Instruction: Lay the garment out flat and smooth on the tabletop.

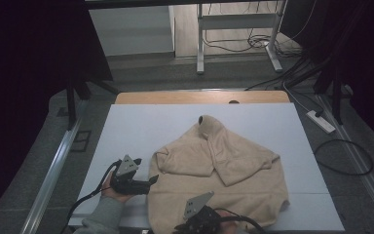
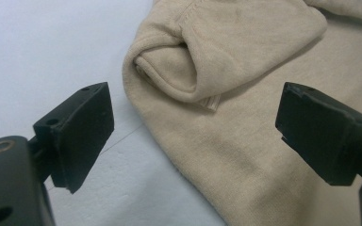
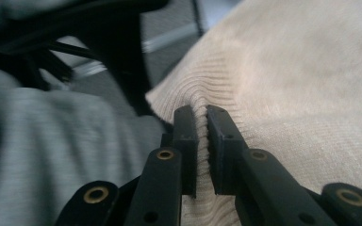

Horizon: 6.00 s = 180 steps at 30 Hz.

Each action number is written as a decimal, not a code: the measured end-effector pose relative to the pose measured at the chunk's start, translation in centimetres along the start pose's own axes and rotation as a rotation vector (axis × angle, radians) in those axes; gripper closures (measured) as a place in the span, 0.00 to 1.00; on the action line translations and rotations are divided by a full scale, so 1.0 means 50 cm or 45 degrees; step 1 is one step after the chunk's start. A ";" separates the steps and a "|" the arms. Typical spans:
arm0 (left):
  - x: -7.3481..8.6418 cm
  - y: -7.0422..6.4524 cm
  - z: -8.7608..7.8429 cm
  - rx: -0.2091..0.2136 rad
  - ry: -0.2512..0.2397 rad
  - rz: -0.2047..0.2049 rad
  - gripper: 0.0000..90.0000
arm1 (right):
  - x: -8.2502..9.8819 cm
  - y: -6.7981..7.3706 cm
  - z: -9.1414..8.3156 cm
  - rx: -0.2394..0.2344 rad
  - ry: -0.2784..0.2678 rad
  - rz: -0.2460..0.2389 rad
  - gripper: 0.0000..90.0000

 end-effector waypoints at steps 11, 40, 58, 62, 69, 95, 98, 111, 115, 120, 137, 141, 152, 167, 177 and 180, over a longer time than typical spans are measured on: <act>0.002 -0.002 0.004 0.008 0.007 0.002 0.13 | -0.007 -0.041 -0.098 0.162 -0.187 0.037 0.64; 0.003 -0.007 0.011 0.032 0.018 -0.003 0.14 | 0.070 -0.305 -0.233 0.761 -0.039 0.254 0.47; 0.006 -0.010 0.014 0.043 0.032 0.004 0.14 | 0.066 -0.380 -0.204 0.919 0.161 0.202 0.88; 0.006 -0.010 0.014 0.044 0.033 0.006 0.14 | 0.063 -0.381 -0.212 0.880 0.126 0.215 0.92; 0.005 -0.010 0.013 0.044 0.029 0.002 0.14 | 0.045 -0.401 -0.271 0.894 0.009 0.272 0.94; 0.005 -0.011 0.018 0.073 0.028 0.009 0.14 | 0.136 -0.702 -0.533 1.277 -0.154 0.809 0.65; 0.005 -0.012 0.018 0.074 0.027 0.007 0.14 | 0.093 -0.631 -0.536 1.238 -0.272 0.682 0.60; -0.004 -0.037 0.028 0.102 0.041 0.037 0.14 | 0.115 -0.422 -0.419 0.940 -0.244 0.444 0.55; -0.004 -0.045 0.032 0.112 0.061 0.067 0.14 | 0.146 -0.376 -0.388 0.855 -0.270 0.438 0.54; -0.008 -0.053 0.035 0.112 0.062 0.089 0.14 | 0.186 -0.341 -0.369 0.804 -0.265 0.434 0.53; -0.035 -0.082 0.069 0.138 0.099 0.147 0.14 | 0.208 -0.298 -0.330 0.737 -0.165 0.388 0.46; -0.049 -0.091 0.086 0.152 0.105 0.155 0.15 | 0.211 -0.297 -0.330 0.741 -0.157 0.387 0.46; -0.104 -0.136 0.150 0.188 0.125 0.212 0.16 | 0.213 -0.303 -0.342 0.752 -0.179 0.421 0.46; -0.157 -0.213 0.266 0.180 0.229 0.332 0.17 | 0.219 -0.309 -0.341 0.753 -0.171 0.423 0.46; -0.147 -0.186 0.254 0.100 0.234 0.452 0.69 | 0.223 -0.311 -0.345 0.762 -0.169 0.422 0.46; -0.151 -0.173 0.243 0.197 0.236 0.375 0.83 | 0.224 -0.311 -0.349 0.771 -0.173 0.427 0.46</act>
Point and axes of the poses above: each handheld gripper's, and its own axes: z roughly forward along the jaws, x roughly out of its underside, y roughly to its left, the point moved 7 cm from there along z, roughly forward along the jaws, and after that the axes turned 1 degree about x, right-handed, at the moved point
